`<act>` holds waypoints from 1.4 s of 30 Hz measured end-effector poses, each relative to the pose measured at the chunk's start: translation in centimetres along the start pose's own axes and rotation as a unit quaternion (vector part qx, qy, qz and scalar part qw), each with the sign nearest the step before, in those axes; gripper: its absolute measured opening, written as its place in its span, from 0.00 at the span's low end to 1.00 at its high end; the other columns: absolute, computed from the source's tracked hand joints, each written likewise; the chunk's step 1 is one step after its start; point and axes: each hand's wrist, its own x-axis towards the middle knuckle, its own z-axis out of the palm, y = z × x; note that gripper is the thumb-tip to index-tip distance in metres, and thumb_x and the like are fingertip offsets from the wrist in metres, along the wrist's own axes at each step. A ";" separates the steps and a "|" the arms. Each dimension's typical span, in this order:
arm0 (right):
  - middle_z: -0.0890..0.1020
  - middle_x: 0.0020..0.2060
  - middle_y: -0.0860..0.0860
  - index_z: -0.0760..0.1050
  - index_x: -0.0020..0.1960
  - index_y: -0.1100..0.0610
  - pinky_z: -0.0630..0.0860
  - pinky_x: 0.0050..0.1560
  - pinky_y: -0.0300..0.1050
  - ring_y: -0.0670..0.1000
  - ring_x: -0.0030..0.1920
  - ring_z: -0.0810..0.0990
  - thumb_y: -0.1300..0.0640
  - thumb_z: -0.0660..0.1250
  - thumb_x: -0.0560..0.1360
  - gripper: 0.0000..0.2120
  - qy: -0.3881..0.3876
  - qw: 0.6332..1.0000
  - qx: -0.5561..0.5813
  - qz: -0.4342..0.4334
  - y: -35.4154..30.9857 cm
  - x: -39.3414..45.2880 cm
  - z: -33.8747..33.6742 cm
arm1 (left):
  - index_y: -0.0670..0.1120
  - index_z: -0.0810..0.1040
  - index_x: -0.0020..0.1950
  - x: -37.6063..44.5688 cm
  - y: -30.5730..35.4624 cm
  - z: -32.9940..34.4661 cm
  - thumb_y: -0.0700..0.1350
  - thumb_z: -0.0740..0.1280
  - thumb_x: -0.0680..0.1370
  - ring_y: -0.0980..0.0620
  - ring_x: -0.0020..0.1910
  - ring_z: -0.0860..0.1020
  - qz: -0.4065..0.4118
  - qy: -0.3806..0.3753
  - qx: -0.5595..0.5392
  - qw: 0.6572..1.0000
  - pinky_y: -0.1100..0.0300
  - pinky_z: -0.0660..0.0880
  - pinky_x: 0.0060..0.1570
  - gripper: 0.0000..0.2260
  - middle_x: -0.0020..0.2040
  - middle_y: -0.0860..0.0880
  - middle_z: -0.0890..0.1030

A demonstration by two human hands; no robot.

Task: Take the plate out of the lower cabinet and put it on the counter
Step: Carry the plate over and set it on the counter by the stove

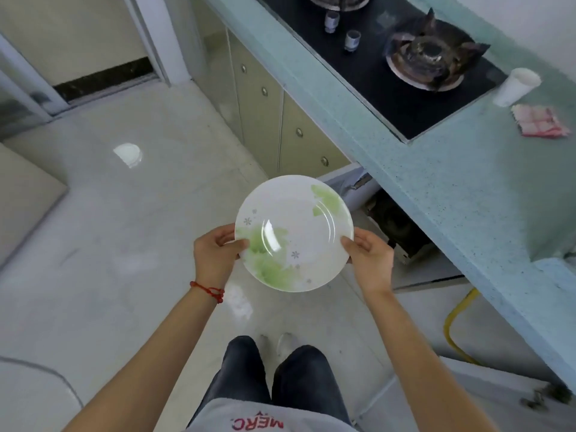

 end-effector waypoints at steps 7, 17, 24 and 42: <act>0.82 0.34 0.45 0.77 0.39 0.43 0.78 0.30 0.36 0.40 0.32 0.80 0.65 0.69 0.69 0.16 -0.119 0.992 -0.026 -0.022 -0.6 0.6 5.2 | 0.46 0.80 0.47 -1.1 -1.3 -5.0 0.29 0.68 0.67 0.52 0.38 0.81 -0.007 0.116 -0.038 0.992 0.65 0.80 0.32 0.15 0.42 0.46 0.82; 0.83 0.36 0.46 0.79 0.48 0.58 0.74 0.28 0.30 0.38 0.32 0.80 0.66 0.68 0.70 0.08 -0.227 0.973 -0.044 -0.014 -1.5 -1.0 16.1 | 0.42 0.80 0.50 0.2 -2.7 -14.5 0.30 0.68 0.67 0.51 0.39 0.81 -0.027 0.217 -0.064 0.974 0.64 0.81 0.36 0.14 0.43 0.45 0.82; 0.83 0.36 0.49 0.78 0.42 0.46 0.76 0.27 0.34 0.41 0.31 0.80 0.65 0.68 0.70 0.13 -0.243 0.968 -0.055 -0.015 -3.0 -2.5 26.0 | 0.41 0.80 0.51 4.8 -2.1 -22.6 0.31 0.68 0.68 0.47 0.41 0.81 -0.040 0.236 -0.064 0.969 0.60 0.81 0.39 0.14 0.45 0.43 0.83; 0.83 0.41 0.58 0.79 0.51 0.57 0.80 0.32 0.40 0.54 0.40 0.82 0.64 0.68 0.71 0.10 -0.247 0.967 -0.060 -0.005 -6.8 2.7 41.5 | 0.46 0.81 0.46 18.7 1.9 -31.2 0.30 0.68 0.67 0.50 0.39 0.82 -0.045 0.238 -0.076 0.967 0.62 0.81 0.36 0.14 0.41 0.46 0.83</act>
